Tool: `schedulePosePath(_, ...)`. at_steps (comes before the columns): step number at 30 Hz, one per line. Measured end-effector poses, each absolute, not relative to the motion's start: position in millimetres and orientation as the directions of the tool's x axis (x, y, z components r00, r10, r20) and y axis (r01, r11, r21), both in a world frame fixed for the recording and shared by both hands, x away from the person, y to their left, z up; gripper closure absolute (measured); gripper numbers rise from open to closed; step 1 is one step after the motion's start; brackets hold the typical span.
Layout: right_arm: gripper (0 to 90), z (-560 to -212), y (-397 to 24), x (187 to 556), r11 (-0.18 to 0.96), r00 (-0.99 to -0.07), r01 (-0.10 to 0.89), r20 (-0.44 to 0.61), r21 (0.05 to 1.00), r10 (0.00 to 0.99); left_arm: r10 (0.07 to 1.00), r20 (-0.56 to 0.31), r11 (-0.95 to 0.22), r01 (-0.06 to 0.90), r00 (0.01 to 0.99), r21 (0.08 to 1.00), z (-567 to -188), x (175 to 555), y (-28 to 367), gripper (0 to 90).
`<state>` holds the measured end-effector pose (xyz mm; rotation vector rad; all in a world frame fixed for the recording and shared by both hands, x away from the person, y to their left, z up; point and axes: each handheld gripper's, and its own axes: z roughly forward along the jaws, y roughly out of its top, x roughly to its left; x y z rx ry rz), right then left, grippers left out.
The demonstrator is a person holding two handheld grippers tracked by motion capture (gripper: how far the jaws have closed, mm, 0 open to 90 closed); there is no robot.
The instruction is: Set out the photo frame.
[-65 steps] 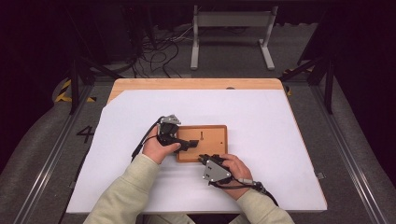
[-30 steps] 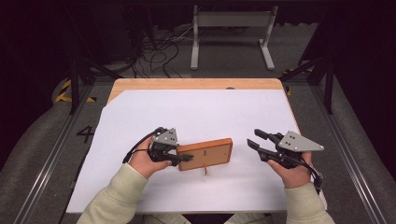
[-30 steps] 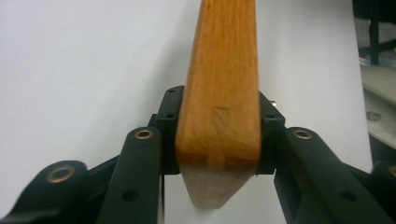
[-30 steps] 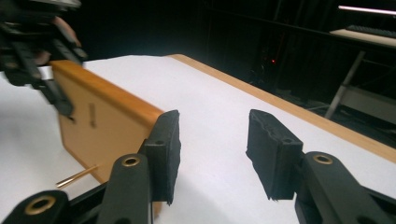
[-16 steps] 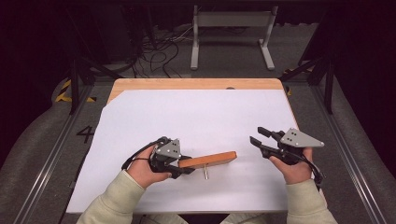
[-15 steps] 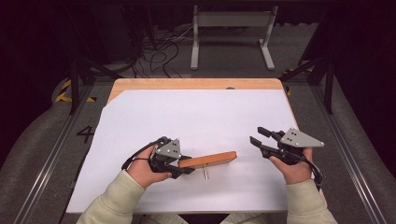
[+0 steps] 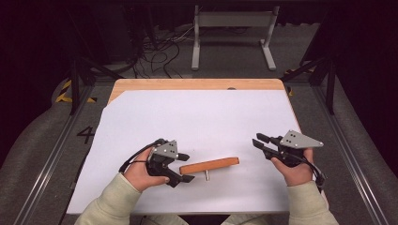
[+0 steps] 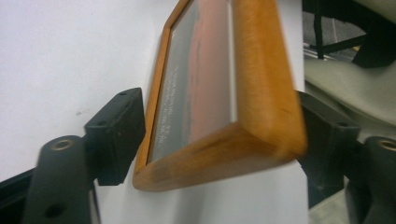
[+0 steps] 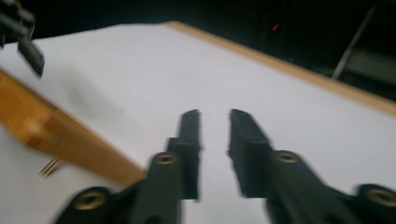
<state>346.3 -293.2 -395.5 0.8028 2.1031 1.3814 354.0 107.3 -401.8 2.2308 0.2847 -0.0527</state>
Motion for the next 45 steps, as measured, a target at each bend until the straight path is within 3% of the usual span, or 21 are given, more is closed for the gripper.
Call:
schedulePosePath(2, 90.0, -401, -294, 344, 0.334, -0.735, 0.261, -0.037, 0.906, 0.677, 0.189, -0.145, -0.574, 0.229, 0.971, 0.786, -396, 352, 115, 22.3)
schedulePosePath(8, 90.0, -416, -279, 339, 0.442, -0.825, 0.342, 0.039, 0.829, 0.564, 0.245, -0.129, -0.519, 0.242, 0.961, 0.819, -383, 353, 133, 21.3)
schedulePosePath(13, 90.0, -433, -256, 342, 0.518, -0.862, 0.404, 0.123, 0.754, 0.492, 0.343, -0.093, -0.439, 0.247, 0.935, 0.864, -377, 358, 150, 23.9)
schedulePosePath(16, 90.0, -442, -249, 344, 0.525, -0.854, 0.434, 0.149, 0.732, 0.498, 0.436, -0.042, -0.406, 0.238, 0.899, 0.883, -378, 366, 159, 25.7)
schedulePosePath(23, 90.0, -454, -239, 354, 0.491, -0.828, 0.491, 0.21, 0.72, 0.52, 0.551, -0.078, -0.377, 0.331, 0.831, 0.865, -393, 375, 177, 25.3)
schedulePosePath(36, 90.0, -460, -235, 381, 0.367, -0.741, 0.614, 0.351, 0.699, 0.572, 0.576, -0.084, -0.391, 0.364, 0.813, 0.845, -404, 375, 185, 26.9)
schedulePosePath(45, 90.0, -460, -220, 409, 0.337, -0.691, 0.657, 0.36, 0.675, 0.626, 0.585, -0.09, -0.396, 0.38, 0.806, 0.836, -408, 375, 188, 26.8)
